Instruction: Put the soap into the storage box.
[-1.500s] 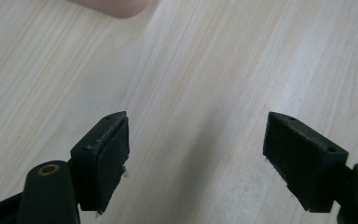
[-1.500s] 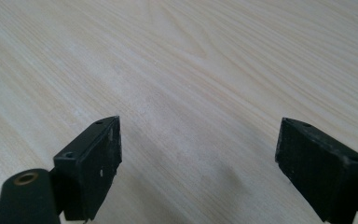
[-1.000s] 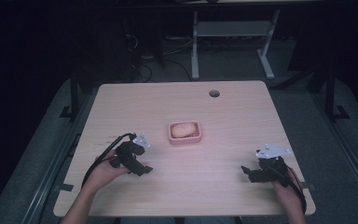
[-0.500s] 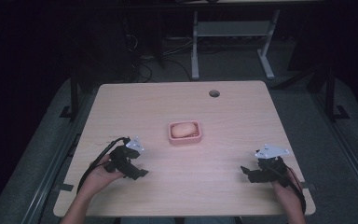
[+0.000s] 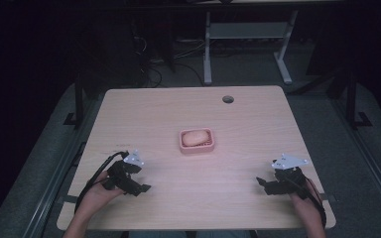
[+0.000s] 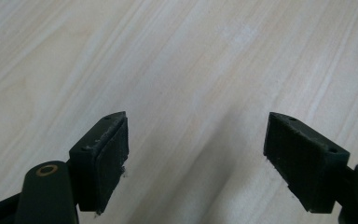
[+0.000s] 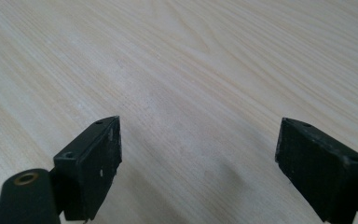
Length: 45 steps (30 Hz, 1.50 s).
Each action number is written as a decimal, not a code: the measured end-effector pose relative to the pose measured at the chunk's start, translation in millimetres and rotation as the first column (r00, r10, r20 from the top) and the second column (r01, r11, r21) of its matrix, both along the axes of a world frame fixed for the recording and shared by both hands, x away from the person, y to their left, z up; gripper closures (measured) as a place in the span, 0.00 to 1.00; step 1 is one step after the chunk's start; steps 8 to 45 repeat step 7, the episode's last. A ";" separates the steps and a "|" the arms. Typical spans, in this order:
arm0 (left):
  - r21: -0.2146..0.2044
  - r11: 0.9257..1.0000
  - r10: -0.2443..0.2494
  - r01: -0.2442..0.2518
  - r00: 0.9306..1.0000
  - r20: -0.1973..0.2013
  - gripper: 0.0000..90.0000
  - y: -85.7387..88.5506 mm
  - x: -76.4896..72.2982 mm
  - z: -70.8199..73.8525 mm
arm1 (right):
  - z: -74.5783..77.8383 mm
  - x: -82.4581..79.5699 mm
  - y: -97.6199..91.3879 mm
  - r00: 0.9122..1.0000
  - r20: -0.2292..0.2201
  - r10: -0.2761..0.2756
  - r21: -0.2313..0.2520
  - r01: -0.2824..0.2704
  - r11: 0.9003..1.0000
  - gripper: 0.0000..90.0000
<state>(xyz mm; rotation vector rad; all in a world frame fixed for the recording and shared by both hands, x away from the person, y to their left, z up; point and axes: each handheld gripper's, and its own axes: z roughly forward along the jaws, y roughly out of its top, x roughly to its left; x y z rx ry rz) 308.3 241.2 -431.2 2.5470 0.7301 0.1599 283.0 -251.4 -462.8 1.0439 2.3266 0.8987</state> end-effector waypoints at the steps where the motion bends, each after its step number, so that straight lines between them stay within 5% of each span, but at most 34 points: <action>1: -0.002 1.000 0.002 -0.002 1.000 0.000 0.24 0.9 -1.2 -0.4 | 0.0 0.0 0.0 1.000 0.000 0.000 0.000 0.000 1.000 0.15; 45: 0.006 1.000 0.012 -0.012 1.000 -0.006 0.24 8.0 -8.0 -5.2 | 0.7 -1.7 -0.4 1.000 0.003 0.016 -0.009 -0.015 1.000 0.15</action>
